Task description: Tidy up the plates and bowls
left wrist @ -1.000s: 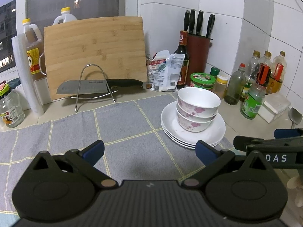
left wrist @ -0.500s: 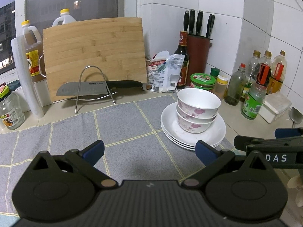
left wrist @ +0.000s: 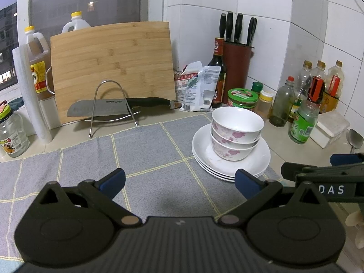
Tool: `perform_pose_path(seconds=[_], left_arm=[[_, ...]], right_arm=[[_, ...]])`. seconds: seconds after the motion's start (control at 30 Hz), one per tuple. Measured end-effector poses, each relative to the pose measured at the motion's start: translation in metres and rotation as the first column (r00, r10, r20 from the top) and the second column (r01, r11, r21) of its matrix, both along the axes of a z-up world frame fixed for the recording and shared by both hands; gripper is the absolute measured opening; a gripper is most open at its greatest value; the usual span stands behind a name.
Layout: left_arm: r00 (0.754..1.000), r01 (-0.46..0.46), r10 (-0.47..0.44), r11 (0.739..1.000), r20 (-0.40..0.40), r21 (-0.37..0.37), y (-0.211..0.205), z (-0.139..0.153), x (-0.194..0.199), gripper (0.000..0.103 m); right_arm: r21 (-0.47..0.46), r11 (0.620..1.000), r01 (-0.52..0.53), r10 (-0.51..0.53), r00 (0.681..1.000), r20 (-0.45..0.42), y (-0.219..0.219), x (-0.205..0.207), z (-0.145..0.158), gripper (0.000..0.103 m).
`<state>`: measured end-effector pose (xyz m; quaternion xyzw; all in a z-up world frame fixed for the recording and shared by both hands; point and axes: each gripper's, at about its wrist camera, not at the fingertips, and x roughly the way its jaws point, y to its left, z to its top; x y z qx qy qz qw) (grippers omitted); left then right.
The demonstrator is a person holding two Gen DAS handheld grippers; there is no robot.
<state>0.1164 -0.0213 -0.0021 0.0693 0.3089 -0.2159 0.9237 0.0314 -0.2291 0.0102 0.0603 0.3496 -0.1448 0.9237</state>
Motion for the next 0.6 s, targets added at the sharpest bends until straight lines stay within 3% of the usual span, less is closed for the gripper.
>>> perform_pose_path(seconds=[0.6], left_arm=[[1.000, 0.001, -0.001, 1.000, 0.003, 0.003, -0.0012, 0.0012, 0.0005, 0.102]], right_arm=[[-0.009, 1.000, 0.004, -0.004, 1.000, -0.001, 0.0002, 0.0022, 0.0017, 0.103]])
